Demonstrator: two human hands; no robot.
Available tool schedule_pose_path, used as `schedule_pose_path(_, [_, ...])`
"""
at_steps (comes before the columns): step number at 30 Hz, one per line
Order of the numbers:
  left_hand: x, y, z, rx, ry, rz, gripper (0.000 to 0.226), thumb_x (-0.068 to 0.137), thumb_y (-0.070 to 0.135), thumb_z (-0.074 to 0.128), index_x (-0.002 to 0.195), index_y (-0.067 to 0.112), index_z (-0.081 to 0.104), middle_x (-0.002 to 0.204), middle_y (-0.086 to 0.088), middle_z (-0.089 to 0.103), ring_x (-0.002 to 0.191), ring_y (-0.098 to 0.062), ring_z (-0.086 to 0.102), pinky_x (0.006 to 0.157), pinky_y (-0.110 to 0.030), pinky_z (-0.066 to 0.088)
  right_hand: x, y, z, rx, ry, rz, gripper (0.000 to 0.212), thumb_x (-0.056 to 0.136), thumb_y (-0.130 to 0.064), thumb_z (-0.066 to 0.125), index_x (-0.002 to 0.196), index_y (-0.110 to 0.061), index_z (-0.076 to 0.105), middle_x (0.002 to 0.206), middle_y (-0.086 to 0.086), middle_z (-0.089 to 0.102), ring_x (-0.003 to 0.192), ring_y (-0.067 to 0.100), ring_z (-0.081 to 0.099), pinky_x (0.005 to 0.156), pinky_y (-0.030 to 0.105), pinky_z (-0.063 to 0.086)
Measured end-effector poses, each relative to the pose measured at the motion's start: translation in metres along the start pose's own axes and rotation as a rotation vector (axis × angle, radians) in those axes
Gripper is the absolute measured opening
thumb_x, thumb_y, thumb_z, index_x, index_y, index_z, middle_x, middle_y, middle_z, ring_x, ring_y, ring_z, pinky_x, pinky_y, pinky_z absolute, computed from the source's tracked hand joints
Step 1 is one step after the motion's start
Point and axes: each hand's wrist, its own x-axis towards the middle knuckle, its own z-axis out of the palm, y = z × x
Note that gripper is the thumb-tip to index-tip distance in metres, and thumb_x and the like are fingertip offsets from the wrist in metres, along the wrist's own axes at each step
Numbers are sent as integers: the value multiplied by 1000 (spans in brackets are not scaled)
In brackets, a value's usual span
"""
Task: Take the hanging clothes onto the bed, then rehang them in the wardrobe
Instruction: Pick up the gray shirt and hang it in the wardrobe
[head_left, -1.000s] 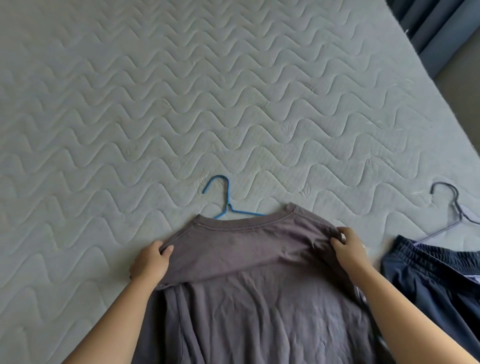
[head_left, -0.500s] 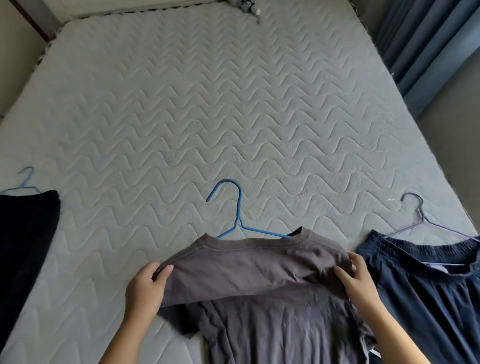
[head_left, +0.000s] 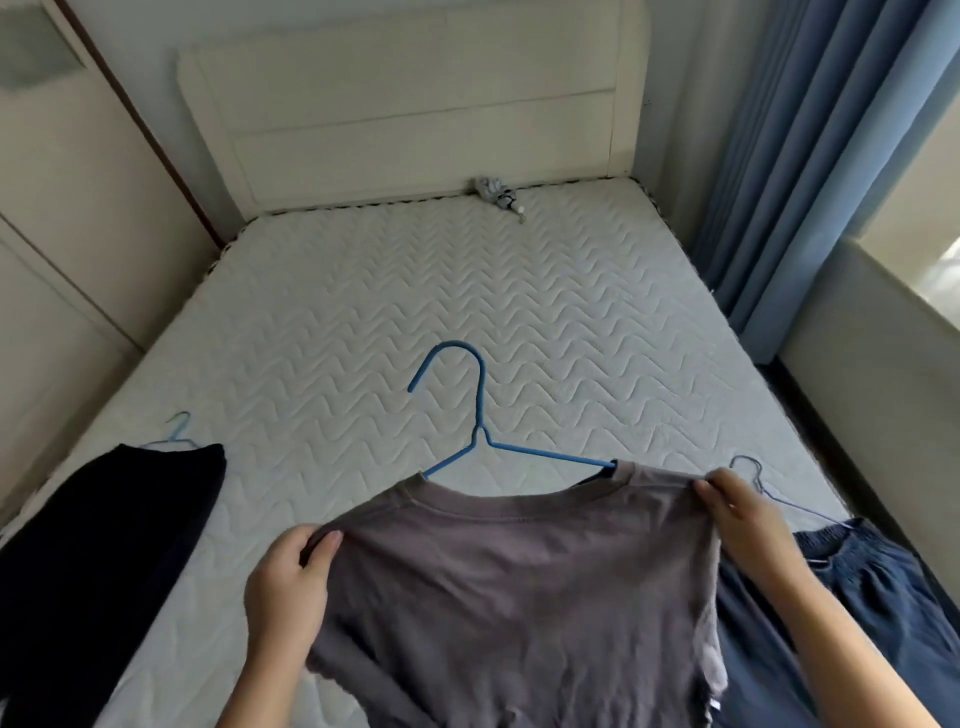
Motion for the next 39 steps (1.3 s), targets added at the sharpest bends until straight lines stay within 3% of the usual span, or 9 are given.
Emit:
schedule_pose_path(4, [9,61,-34,-17,98,157,15,88,18,57,95,6,63,86,0,56,85,-19,49,78,-31,35,-1,-45,-51,-47,50,-204,25,90,-14,53,66,-20,49,67,3,55,69,26,50,61,28,33])
schedule_pose_path(13, [17,173,-101,3,340,594,15,85,15,61,85,1,66,82,-8,65,77,-25,58,70,-30,36,-19,-154,-133,-159,225,-593,18,91,-19,50,74,-15,51,69,4,58,69,27,53,68,40,44])
schedule_pose_path(19, [4,218,-146,137,385,893,36,76,40,54,89,9,69,86,-8,69,80,-30,63,73,-44,52,-32,-197,-171,-37,314,-632,34,89,-13,55,65,-35,46,64,-18,60,62,0,53,62,12,38])
schedule_pose_path(23, [-5,258,-157,261,385,1078,41,82,40,43,93,8,66,86,-9,69,78,-30,64,72,-43,53,-55,-241,-182,-110,246,-722,22,90,-18,53,70,-23,56,63,-6,60,66,7,56,68,21,43])
schedule_pose_path(25, [-8,271,-159,233,346,1088,36,86,33,42,84,5,65,74,-8,67,68,-29,63,66,-40,52,-67,-262,-186,-131,217,-778,18,91,-18,53,76,-12,60,70,6,62,71,21,57,72,32,44])
schedule_pose_path(29, [-4,270,-167,126,219,970,21,91,20,50,82,7,64,56,5,52,51,-14,47,53,-26,38,-79,-288,-200,-231,145,-809,21,92,-16,50,81,-3,62,64,0,52,71,18,50,62,17,35])
schedule_pose_path(32, [-8,264,-174,103,171,1007,24,91,24,51,80,6,62,55,6,54,50,-12,46,52,-25,33,-78,-302,-216,-378,108,-755,23,94,-18,48,83,-4,62,70,3,52,77,17,49,59,20,29])
schedule_pose_path(36, [-11,270,-188,47,221,976,19,92,23,48,77,16,58,47,8,39,45,-10,38,48,-22,30,-76,-316,-208,-221,237,-783,31,95,-23,44,95,2,62,88,21,63,83,27,56,70,30,36])
schedule_pose_path(39, [-7,267,-195,42,137,893,19,92,22,48,76,19,57,48,6,39,47,-14,38,50,-26,31,-79,-321,-187,-321,93,-789,38,98,-26,37,92,5,59,90,19,62,85,29,54,63,27,31])
